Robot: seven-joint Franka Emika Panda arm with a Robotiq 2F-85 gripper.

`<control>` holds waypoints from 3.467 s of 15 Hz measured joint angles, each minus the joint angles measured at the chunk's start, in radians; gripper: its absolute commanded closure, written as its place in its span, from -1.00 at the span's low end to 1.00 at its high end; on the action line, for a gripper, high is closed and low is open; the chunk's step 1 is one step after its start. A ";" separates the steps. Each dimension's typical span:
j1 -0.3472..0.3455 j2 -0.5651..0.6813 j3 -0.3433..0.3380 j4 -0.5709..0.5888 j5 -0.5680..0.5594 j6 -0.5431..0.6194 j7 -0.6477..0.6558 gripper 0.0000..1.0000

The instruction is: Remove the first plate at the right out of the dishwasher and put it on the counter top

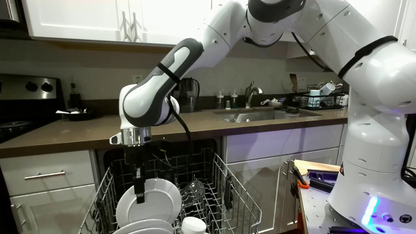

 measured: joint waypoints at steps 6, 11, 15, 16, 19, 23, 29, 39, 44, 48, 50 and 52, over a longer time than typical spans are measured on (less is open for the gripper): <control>0.011 -0.118 -0.005 -0.069 0.005 -0.009 0.000 0.90; 0.049 -0.254 -0.035 -0.159 0.003 0.004 0.001 0.89; 0.113 -0.361 -0.088 -0.238 -0.042 0.082 0.027 0.89; 0.130 -0.383 -0.103 -0.256 -0.066 0.104 0.045 0.89; 0.182 -0.440 -0.151 -0.300 -0.170 0.163 0.128 0.88; 0.249 -0.498 -0.226 -0.329 -0.368 0.198 0.296 0.88; 0.289 -0.537 -0.295 -0.323 -0.631 0.198 0.514 0.88; 0.289 -0.535 -0.330 -0.247 -0.928 0.153 0.776 0.88; 0.287 -0.487 -0.348 -0.187 -1.036 0.078 0.900 0.88; 0.279 -0.410 -0.359 -0.120 -1.053 0.053 0.931 0.88; 0.278 -0.363 -0.370 -0.079 -1.071 0.043 0.958 0.88; 0.278 -0.315 -0.383 -0.033 -1.110 0.024 1.005 0.88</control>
